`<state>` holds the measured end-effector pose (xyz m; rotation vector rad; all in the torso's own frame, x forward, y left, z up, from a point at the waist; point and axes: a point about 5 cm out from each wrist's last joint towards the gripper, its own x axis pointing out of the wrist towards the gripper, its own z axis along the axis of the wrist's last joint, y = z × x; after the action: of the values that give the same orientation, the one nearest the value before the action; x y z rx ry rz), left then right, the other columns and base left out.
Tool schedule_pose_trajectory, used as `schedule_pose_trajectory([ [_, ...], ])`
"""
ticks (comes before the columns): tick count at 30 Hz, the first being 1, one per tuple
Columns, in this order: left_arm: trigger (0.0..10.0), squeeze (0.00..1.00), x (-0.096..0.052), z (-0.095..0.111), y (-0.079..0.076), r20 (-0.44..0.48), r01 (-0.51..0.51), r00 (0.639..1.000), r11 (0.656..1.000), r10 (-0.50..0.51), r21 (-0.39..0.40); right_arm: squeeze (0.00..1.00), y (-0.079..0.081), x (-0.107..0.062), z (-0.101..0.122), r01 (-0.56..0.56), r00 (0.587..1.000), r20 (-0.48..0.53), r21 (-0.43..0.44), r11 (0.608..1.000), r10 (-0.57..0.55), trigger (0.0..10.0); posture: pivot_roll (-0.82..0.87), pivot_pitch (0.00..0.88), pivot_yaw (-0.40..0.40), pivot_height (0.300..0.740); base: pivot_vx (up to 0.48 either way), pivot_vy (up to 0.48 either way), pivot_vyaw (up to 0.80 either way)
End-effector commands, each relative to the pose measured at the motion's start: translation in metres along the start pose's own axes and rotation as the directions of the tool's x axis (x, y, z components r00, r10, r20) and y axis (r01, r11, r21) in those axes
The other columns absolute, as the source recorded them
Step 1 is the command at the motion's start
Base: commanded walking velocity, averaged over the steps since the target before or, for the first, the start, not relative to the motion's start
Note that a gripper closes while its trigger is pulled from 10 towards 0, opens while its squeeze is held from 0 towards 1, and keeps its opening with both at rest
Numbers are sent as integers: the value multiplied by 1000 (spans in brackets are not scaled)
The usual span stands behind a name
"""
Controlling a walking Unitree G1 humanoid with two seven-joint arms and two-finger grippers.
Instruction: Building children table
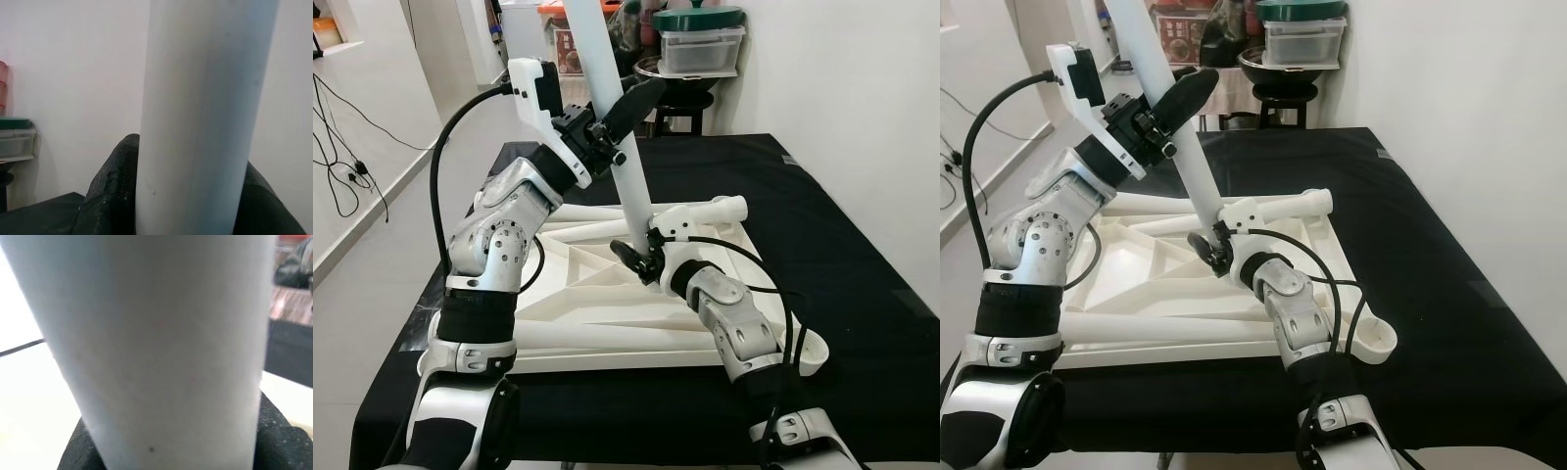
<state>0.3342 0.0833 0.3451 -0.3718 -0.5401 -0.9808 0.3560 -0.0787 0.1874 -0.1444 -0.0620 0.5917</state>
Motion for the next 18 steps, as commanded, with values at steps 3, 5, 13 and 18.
schedule_pose_trajectory([
  [3,0,0,17,-16,-29,22,167,986,973,-166,-158,0,13,8,19,-46,991,133,77,996,36,0,-120,0,25,740,0,0,0],
  [5,0,0,17,-17,-29,22,167,986,973,-166,-160,0,13,8,19,-50,990,139,77,996,39,0,-120,0,25,740,0,0,0],
  [13,10000,1000,14,-21,-22,24,105,994,981,-102,-166,0,15,6,23,-63,981,190,70,996,48,0,-125,0,31,740,0,0,0],
  [18,10000,1000,7,-24,-13,9,37,999,988,-36,-149,0,9,4,22,-30,980,198,94,995,11,0,-129,0,32,740,0,0,0],
])
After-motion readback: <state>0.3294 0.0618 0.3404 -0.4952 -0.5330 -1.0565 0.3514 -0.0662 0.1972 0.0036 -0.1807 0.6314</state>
